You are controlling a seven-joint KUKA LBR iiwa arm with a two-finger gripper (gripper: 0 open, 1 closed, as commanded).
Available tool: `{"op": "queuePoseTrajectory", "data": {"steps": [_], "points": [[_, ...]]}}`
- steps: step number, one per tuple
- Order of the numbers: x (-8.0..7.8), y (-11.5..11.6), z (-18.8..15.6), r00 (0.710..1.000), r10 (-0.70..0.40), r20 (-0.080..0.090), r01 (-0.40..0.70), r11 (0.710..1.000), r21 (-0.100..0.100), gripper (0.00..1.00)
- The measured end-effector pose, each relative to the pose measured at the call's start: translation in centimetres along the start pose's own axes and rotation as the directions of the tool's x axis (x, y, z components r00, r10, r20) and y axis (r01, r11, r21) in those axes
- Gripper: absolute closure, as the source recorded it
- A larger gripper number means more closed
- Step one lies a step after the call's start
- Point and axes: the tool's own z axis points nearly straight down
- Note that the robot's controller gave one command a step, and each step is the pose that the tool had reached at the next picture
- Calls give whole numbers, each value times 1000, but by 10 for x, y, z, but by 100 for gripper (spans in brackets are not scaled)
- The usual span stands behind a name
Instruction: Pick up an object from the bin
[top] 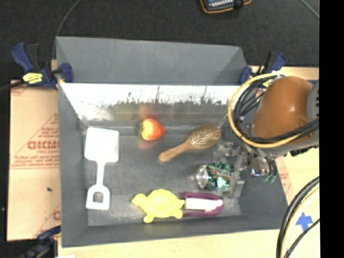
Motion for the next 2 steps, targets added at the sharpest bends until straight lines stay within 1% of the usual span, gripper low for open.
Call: {"op": "queuePoseTrajectory", "data": {"steps": [1, 2], "points": [[-1, 0, -4, 1000, -5, 7, 5, 1000, 1, 0], [-41, -30, 100, 999, -39, 7, 39, 999, 2, 0]]}}
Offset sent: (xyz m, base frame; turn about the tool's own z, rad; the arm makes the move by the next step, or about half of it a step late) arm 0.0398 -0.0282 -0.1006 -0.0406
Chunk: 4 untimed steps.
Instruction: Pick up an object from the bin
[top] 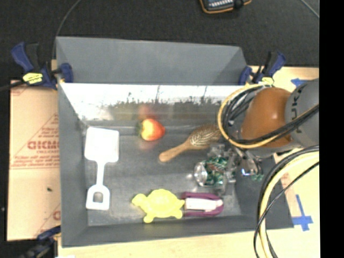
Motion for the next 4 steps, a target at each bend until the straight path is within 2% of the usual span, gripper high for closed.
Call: {"op": "queuePoseTrajectory", "data": {"steps": [1, 3, 4], "points": [[-2, -1, 0, 999, 31, 7, -31, 1000, -1, 0], [-3, -2, -1, 1000, 19, 9, -19, 1000, 1, 0], [-3, -2, -2, 1000, 5, 9, -5, 1000, 4, 100]]}}
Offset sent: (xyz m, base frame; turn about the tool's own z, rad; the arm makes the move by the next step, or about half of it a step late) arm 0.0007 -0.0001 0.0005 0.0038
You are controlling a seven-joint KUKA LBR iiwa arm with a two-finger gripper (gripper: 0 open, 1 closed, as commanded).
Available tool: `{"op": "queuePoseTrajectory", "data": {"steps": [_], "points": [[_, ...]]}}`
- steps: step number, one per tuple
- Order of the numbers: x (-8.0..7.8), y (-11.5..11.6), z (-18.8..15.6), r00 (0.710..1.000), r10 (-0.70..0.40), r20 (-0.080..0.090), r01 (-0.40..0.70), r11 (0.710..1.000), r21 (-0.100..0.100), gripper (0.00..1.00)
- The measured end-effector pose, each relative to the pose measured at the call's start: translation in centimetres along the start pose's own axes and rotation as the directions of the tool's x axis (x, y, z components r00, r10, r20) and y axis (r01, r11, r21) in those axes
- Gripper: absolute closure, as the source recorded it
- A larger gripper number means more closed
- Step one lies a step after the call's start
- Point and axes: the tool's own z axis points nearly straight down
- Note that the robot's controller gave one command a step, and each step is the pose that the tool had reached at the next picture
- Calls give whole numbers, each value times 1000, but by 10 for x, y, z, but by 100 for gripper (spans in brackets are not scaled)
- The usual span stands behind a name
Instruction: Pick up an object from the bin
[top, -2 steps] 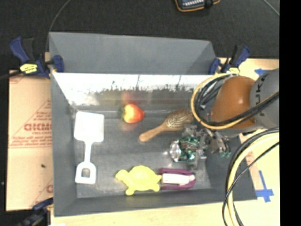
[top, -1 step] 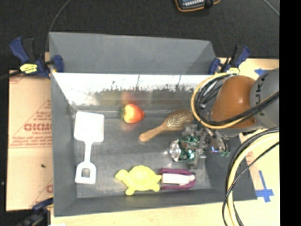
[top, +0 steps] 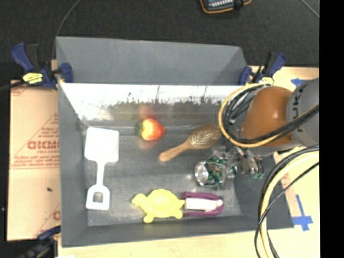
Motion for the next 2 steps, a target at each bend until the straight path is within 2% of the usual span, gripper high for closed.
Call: {"op": "queuePoseTrajectory", "data": {"steps": [1, 2], "points": [[0, 0, 0, 1000, 0, 0, 0, 1000, 0, 100], [1, 0, -14, 1000, 0, -2, 0, 1000, 0, 100]]}}
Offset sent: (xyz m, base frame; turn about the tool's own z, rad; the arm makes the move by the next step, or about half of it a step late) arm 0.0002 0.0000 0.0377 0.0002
